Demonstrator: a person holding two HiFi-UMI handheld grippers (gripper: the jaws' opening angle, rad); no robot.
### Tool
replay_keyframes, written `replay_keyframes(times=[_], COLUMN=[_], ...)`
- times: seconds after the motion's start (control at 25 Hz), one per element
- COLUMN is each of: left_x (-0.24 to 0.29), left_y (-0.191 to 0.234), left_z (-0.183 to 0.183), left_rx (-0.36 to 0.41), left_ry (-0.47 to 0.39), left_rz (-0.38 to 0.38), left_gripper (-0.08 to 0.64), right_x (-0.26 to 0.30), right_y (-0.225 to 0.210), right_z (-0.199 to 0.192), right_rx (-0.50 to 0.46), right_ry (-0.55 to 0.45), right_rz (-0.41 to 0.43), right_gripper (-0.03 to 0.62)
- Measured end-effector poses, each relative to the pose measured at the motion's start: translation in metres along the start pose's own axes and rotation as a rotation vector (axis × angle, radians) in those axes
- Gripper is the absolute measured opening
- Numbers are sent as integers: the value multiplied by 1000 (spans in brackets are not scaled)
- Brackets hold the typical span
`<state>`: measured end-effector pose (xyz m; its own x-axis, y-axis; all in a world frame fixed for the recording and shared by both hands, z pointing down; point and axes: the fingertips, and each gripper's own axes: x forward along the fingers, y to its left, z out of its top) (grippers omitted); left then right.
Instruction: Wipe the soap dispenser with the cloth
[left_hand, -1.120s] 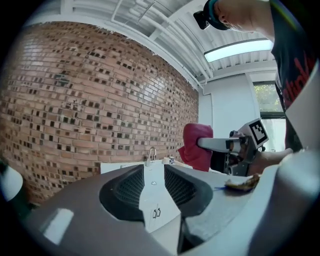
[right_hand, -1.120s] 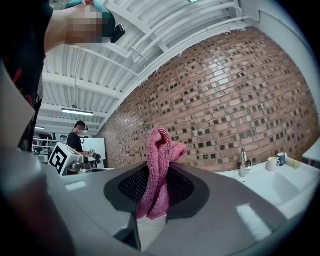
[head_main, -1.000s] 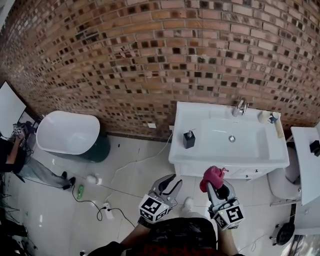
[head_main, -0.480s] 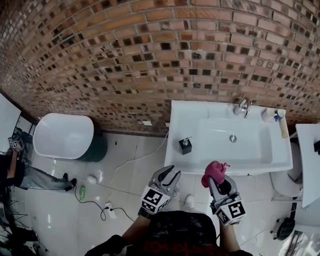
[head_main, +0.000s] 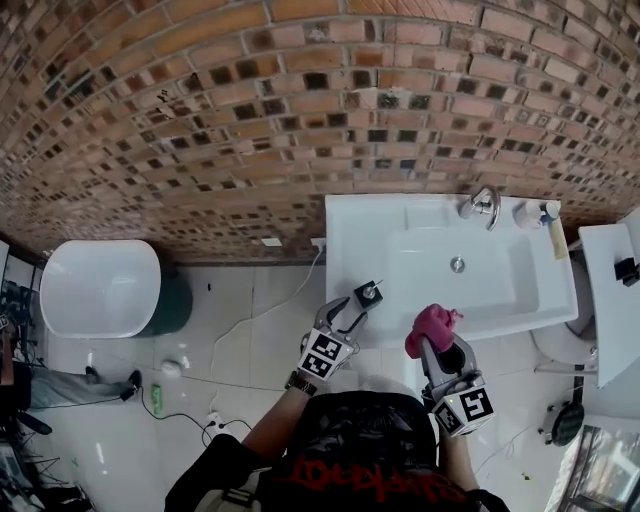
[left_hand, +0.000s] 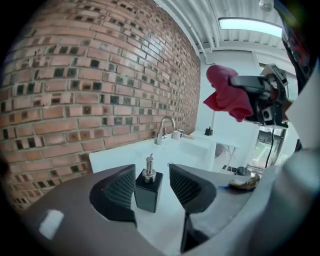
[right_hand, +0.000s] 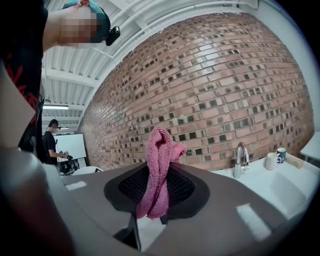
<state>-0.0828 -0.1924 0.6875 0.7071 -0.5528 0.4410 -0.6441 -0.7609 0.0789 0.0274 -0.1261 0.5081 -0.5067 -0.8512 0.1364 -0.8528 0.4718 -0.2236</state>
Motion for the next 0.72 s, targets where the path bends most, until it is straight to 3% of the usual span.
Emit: replay_keyframes(times=[0.24,0.44,0.48,0.56,0.72], left_x=[52,79,83,90,85], left_y=[30,36,33,28,28], left_z=[-18,-9,-6,-1,12], left_rx=[70,62,70,85,5], left_ry=[88,103,101,104,85], left_rz=[-22,-41,-49,-58,-78], left_gripper=[212,212,202,63,61], right_x=[24,43,44,47,51], right_y=[-1,-12,-17,-29,-43], right_z=[-23,-17,-16,-17,-22], right_rx=[41,40,34,23,12], right_ry=[55,94,98,100,135], right_rz=[-2,43,51,59,83], right_gripper=[91,91,91,91,91])
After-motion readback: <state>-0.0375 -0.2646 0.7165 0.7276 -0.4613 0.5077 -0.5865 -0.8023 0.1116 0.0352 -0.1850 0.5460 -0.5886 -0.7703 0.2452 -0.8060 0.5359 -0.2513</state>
